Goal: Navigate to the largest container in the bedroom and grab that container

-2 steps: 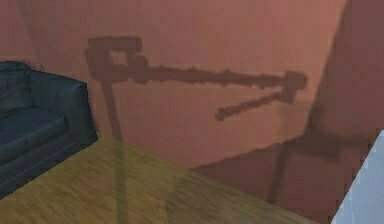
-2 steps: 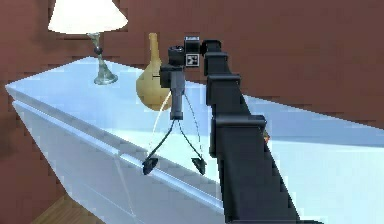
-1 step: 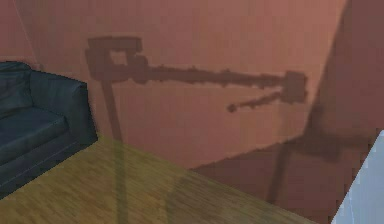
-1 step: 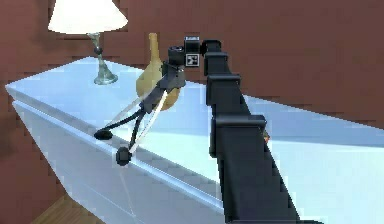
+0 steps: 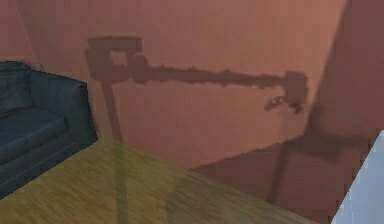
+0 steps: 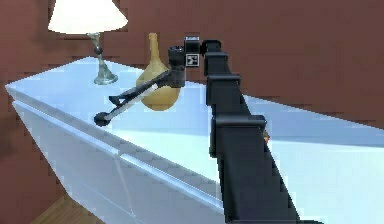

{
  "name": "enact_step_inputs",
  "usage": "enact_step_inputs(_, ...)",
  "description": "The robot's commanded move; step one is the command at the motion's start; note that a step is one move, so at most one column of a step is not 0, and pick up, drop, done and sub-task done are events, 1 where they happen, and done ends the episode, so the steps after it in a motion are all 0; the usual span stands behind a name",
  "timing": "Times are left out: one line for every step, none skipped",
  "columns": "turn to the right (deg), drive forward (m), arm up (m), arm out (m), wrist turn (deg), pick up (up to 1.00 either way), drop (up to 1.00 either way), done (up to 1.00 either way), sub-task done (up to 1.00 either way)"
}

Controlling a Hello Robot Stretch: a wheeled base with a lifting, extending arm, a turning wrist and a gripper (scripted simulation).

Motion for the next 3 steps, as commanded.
enact_step_inputs(0.0,0.0,0.0,0.0,45.0,0.0,0.0,0.0,0.0)
enact_step_inputs(0.0,0.0,0.0,0.0,9.0,0.0,0.0,0.0,0.0)
enact_step_inputs(0.0,0.0,0.0,0.0,0.0,1.0,0.0,0.0,0.0)
